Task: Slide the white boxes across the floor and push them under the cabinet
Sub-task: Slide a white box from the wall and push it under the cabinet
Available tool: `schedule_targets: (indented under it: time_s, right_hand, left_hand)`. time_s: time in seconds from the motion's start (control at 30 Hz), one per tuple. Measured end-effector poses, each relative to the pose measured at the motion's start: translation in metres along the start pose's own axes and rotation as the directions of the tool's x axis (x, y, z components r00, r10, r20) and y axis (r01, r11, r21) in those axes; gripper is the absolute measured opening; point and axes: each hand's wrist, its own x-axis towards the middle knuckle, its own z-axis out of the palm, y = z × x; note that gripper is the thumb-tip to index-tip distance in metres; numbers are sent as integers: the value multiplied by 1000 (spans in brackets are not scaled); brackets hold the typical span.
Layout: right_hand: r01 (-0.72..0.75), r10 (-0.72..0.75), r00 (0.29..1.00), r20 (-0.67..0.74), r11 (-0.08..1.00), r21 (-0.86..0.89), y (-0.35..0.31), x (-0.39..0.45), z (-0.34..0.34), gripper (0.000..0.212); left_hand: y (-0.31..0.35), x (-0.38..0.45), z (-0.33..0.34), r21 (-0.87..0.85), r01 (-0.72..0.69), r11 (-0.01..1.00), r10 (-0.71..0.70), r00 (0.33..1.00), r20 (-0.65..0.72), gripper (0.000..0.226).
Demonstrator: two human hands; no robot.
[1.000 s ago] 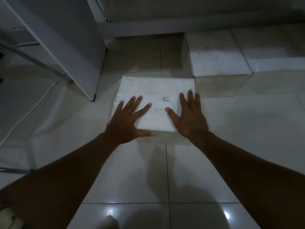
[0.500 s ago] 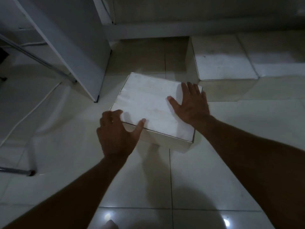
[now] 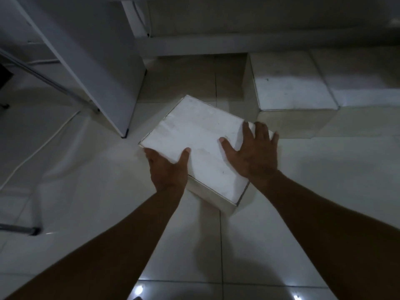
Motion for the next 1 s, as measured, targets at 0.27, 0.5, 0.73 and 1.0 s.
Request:
schedule_targets:
  time_s: [0.27, 0.5, 0.73, 1.0]
  right_hand:
    - [-100, 100, 995, -8, 995, 11, 3, -36, -5, 91]
    - [42, -40, 996, -82, 999, 19, 24, -44, -2, 80]
    - [-76, 80, 997, -21, 987, 141, 24, -18, -8, 90]
    - [-157, 161, 986, -36, 983, 92, 12, -41, -10, 92]
  left_hand:
    - [16, 44, 21, -3, -93, 996, 92, 982, 165, 112]
    - [40, 78, 28, 142, -211, 967, 155, 932, 327, 110]
    - [25, 19, 28, 215, -120, 969, 74, 975, 210, 116]
    - [29, 14, 43, 205, -168, 964, 109, 956, 271, 109]
